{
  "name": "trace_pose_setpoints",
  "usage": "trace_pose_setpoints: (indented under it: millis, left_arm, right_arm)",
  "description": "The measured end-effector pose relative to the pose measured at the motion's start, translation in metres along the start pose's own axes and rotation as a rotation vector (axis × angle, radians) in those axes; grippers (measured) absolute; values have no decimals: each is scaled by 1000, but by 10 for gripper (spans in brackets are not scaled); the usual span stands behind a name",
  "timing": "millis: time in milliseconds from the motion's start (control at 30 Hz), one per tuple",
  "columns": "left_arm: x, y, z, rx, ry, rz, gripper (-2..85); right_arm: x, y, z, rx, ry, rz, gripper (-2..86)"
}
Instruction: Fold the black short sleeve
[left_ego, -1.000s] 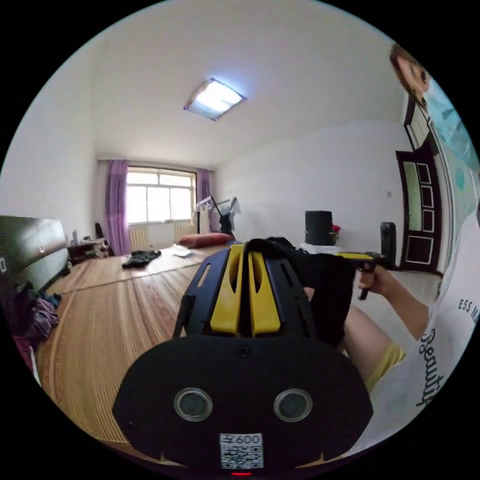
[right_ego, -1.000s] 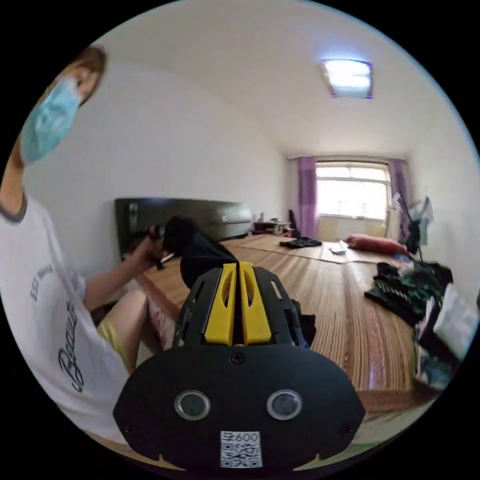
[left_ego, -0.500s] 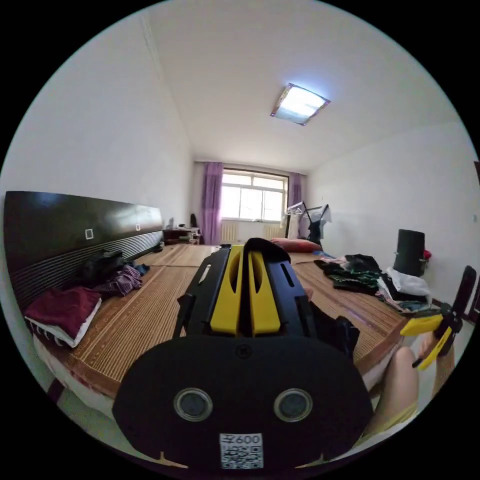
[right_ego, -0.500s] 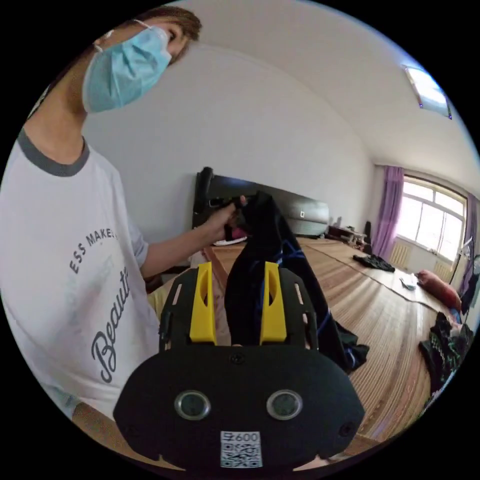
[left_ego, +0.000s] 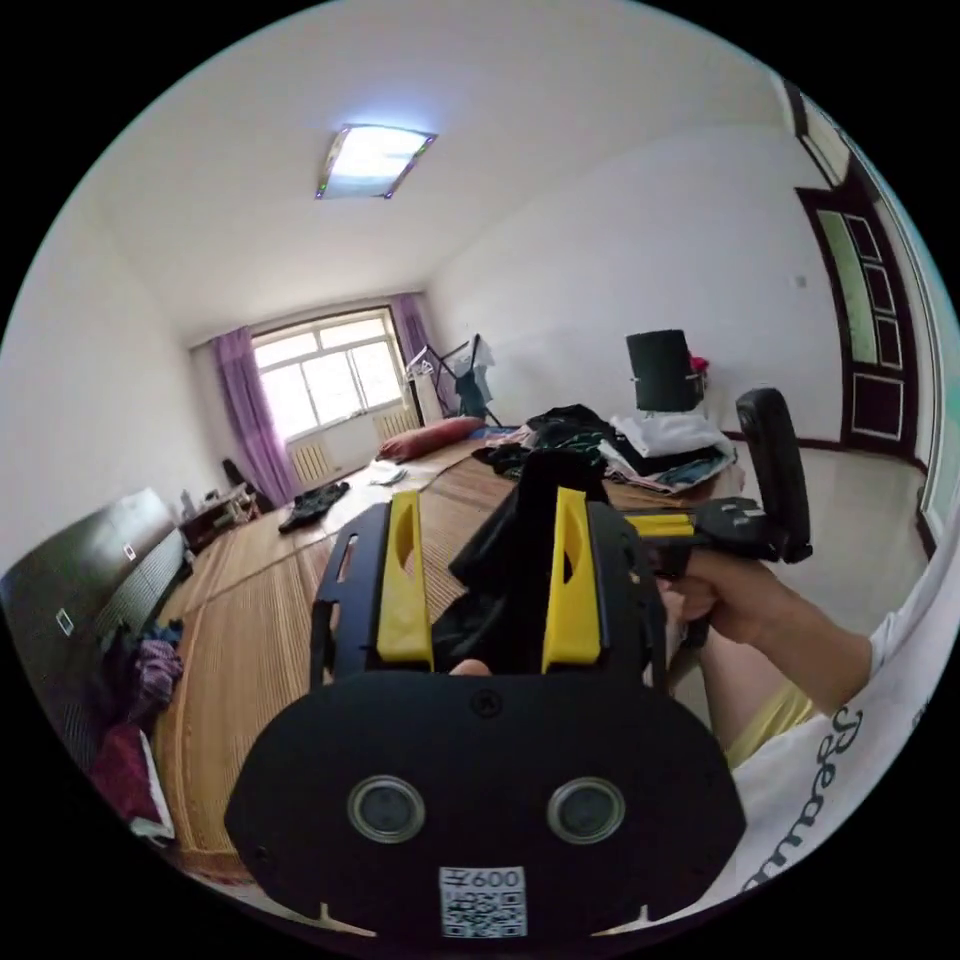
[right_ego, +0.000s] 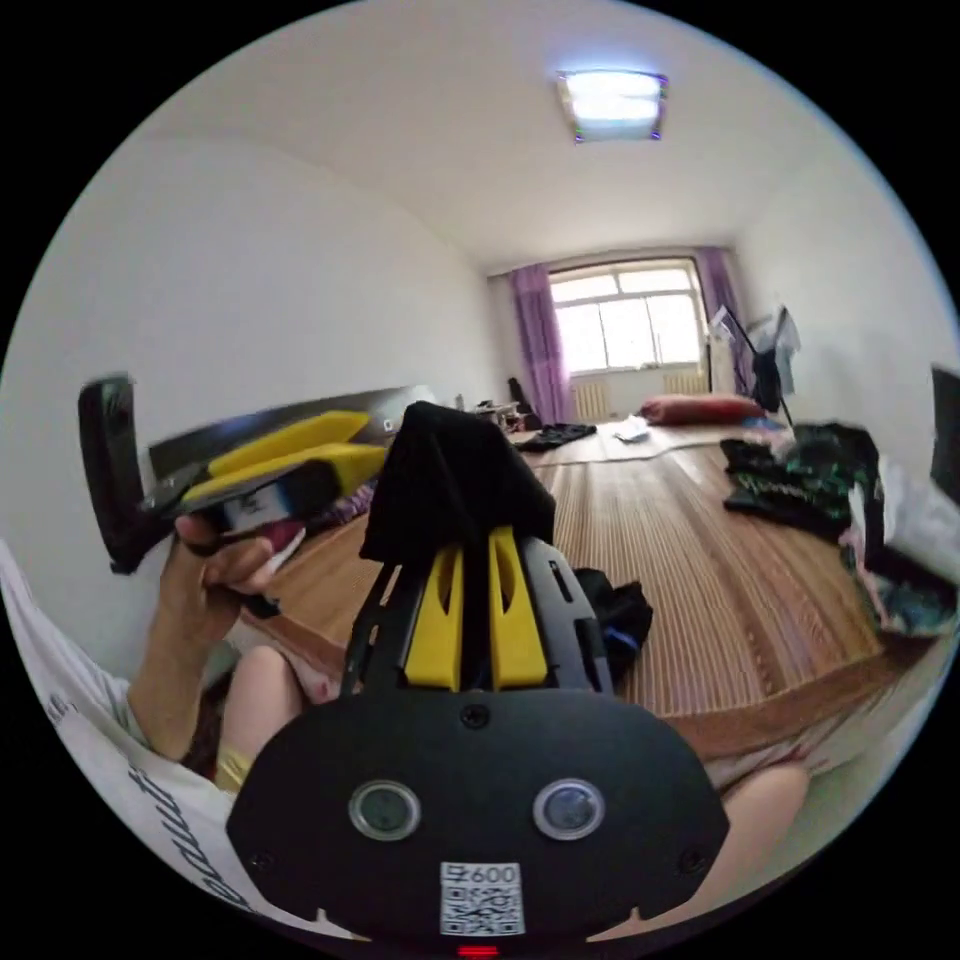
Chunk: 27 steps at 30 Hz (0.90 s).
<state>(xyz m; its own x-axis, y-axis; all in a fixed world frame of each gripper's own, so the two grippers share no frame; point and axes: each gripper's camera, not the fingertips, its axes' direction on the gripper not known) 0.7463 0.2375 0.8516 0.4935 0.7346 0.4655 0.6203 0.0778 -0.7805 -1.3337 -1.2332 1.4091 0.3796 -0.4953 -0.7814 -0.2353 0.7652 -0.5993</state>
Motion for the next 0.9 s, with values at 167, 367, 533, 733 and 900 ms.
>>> trace_pose_setpoints:
  millis: [167, 367, 533, 733, 900]
  left_arm:
    - [-7, 61, 68, -301, -20, -62, 174]
    - [20, 141, 199, -730, -94, 105, 139]
    - [33, 156, 226, -746, -63, 166, 39]
    - [-25, 101, 164, -464, -423, 32, 28]
    - [-49, 10, 115, -306, -753, 218, 26]
  right_arm:
    - [105, 9, -24, 81, 35, 291, -7]
    - [127, 4, -46, 120, 56, 296, -7]
    - [138, 0, -66, 127, 87, 294, -7]
    - [134, -5, -88, 143, 17, 243, -7]
    - [105, -53, -73, 186, -31, 95, -7]
